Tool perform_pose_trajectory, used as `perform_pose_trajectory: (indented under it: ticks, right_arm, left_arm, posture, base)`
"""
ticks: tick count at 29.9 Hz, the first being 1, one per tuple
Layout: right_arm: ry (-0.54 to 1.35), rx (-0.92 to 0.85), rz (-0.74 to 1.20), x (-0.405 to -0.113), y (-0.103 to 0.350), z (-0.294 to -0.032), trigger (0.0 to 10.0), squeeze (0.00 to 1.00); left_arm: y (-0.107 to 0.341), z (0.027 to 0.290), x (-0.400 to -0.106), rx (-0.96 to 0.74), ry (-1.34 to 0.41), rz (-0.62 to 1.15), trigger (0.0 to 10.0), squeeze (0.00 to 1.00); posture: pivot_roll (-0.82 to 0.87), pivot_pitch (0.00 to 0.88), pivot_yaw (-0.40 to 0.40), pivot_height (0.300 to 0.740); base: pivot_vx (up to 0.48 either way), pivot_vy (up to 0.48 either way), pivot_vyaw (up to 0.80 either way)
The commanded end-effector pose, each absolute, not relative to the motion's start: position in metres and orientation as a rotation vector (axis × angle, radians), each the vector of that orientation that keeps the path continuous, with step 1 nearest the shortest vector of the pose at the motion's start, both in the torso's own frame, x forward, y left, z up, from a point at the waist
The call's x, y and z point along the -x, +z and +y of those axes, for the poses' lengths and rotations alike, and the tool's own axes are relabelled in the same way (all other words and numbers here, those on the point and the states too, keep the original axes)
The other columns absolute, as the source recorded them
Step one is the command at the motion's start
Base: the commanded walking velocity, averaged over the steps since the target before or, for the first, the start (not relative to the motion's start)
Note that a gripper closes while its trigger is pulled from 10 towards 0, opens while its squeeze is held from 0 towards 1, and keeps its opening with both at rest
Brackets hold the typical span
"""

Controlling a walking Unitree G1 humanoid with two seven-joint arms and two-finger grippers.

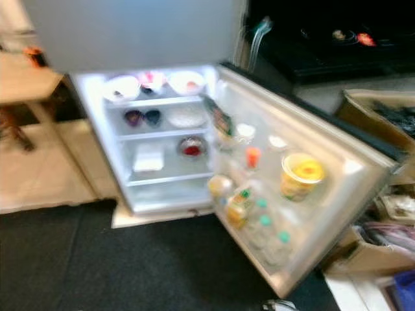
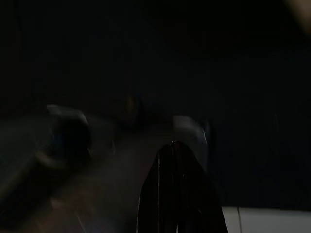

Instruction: Restocking fridge

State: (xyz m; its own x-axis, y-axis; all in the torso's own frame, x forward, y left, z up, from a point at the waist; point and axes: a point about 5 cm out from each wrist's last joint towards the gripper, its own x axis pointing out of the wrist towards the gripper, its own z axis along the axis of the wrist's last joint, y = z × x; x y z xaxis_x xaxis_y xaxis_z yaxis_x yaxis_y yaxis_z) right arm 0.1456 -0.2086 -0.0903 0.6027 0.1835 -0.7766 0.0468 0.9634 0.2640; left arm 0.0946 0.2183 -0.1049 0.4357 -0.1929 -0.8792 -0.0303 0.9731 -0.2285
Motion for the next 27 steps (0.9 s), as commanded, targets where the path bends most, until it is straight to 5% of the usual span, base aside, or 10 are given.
perform_pose_trajectory:
  ticks: [1,9,19,27]
  right_arm:
    - [0.041,-0.267,0.957,-0.136,-0.094,-0.213,10.0,0.00]
    - [0.040,-0.254,0.960,-0.135,-0.094,-0.212,10.0,0.00]
    - [0.003,-0.213,0.954,-0.137,-0.093,-0.218,10.0,0.00]
    - [-0.145,-0.255,0.744,-0.183,-0.065,-0.249,10.0,0.00]
  left_arm:
    - [-0.105,0.219,-0.095,0.207,-0.124,1.128,10.0,0.00]
    - [-0.104,0.219,-0.096,0.206,-0.129,1.127,10.0,0.00]
    - [-0.104,0.221,-0.096,0.215,-0.106,1.127,10.0,0.00]
    - [-0.104,0.220,-0.096,0.218,-0.106,1.129,10.0,0.00]
  posture:
    - [-0.07,0.060,0.001,0.740]
    - [-0.07,0.060,0.002,0.740]
    - [-0.07,0.065,0.005,0.740]
    - [-0.07,0.068,0.006,0.740]
  base:
    - [0.000,-0.345,0.00]
    - [0.000,-0.479,0.00]
    - [0.000,0.000,0.00]
    - [0.000,0.000,0.00]
